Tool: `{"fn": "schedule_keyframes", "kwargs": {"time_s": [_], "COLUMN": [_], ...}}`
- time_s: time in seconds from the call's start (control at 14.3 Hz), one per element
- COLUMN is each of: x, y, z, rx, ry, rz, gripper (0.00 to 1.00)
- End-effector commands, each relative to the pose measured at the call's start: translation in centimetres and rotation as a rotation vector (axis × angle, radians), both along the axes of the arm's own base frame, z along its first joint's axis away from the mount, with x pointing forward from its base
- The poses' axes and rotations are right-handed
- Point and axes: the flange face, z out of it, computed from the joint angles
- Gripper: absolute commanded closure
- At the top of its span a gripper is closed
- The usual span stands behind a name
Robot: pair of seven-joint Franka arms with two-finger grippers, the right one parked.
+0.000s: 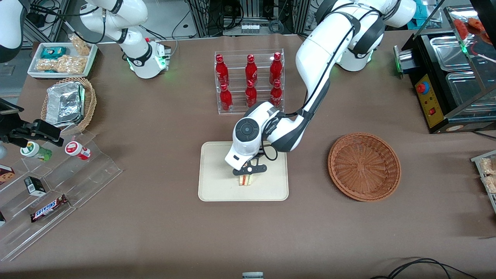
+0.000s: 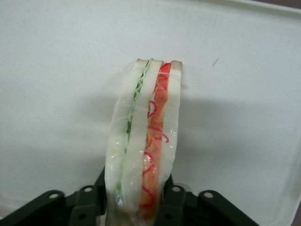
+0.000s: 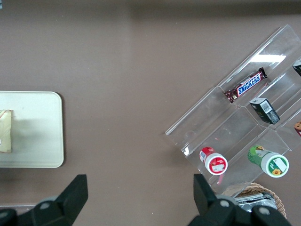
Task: Place sandwich from basket to tray
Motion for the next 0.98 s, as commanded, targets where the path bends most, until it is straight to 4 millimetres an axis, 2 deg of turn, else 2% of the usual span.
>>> {"fn": "schedule_keyframes", "kwargs": {"time_s": [0.0, 0.07, 0.28, 0.42, 0.56, 0.63, 0.7, 0.84, 0.91], "x": [0.3, 0.3, 1.1, 3.2, 2.9, 2.6, 2.6, 1.4, 1.2], "y": [-0.3, 0.0, 2.7, 8.3, 12.9, 15.5, 19.0, 25.0, 27.3], "z": [3.2, 5.2, 13.6, 19.9, 25.0, 27.0, 29.0, 31.6, 32.6], "rx": [0.015, 0.024, 0.026, 0.04, 0.035, 0.007, -0.011, 0.002, 0.003], "ry": [-0.032, -0.03, -0.043, -0.023, 0.037, 0.076, 0.1, 0.138, 0.137], "rz": [0.045, 0.054, 0.077, 0.141, 0.103, 0.069, 0.045, 0.032, 0.056], "gripper": [0.0, 0.0, 0.0, 0.0, 0.0, 0.0, 0.0, 0.0, 0.0]}}
